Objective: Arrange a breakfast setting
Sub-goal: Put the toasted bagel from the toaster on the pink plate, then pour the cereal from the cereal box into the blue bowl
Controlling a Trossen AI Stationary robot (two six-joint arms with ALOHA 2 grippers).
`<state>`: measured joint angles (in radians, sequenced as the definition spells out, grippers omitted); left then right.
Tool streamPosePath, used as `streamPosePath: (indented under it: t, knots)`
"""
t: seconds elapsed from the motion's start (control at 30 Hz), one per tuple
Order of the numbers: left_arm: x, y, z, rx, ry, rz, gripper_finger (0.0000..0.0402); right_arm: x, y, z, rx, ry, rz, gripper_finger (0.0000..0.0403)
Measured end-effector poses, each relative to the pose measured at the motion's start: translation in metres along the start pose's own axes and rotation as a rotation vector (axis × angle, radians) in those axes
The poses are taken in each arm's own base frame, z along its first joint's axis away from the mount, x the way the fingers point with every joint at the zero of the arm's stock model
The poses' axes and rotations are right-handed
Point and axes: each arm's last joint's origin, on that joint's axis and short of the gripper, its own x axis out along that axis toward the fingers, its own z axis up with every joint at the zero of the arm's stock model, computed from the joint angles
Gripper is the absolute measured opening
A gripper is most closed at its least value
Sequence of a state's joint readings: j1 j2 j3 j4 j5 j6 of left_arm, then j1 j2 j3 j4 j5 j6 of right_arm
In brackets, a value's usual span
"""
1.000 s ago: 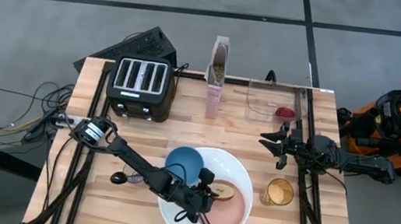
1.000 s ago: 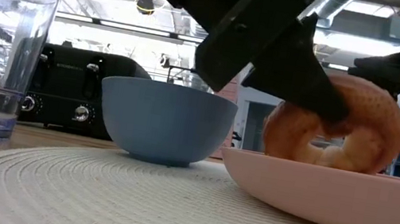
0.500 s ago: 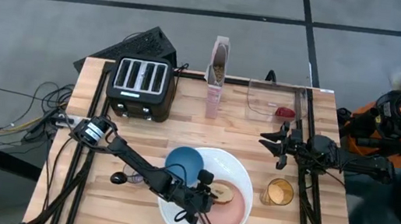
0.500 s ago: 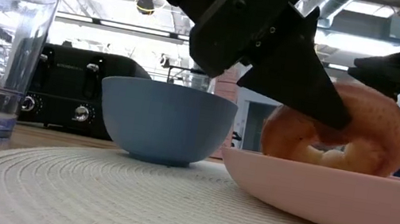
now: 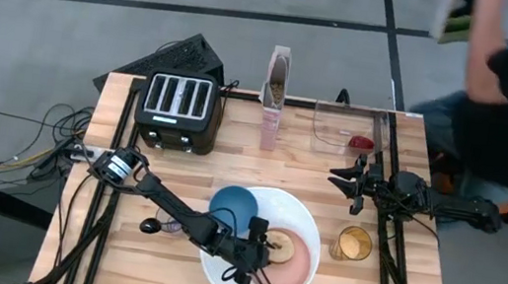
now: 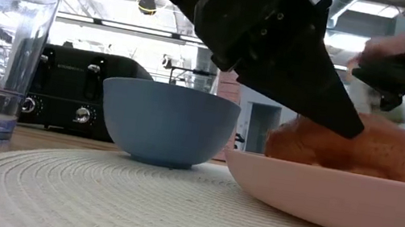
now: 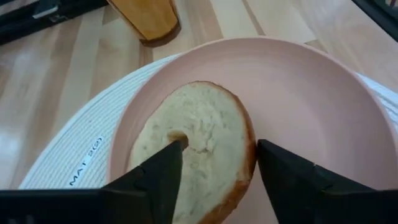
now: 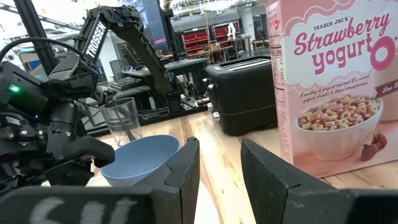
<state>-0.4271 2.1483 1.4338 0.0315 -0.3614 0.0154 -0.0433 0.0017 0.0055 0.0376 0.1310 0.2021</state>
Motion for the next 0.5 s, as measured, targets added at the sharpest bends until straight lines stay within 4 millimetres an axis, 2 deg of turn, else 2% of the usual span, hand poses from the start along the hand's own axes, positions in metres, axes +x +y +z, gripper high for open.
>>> streamPosePath:
  t: [0.37,0.5]
  knots:
    - [0.000,0.000,0.001,-0.130,-0.002,0.001,0.0279,0.000,0.000,0.000,0.000,0.000,0.000,0.0139]
    - [-0.006,0.003,0.017,-0.189,-0.018,0.036,0.0293,0.000,0.000,0.000,0.000,0.000,0.000,0.0139]
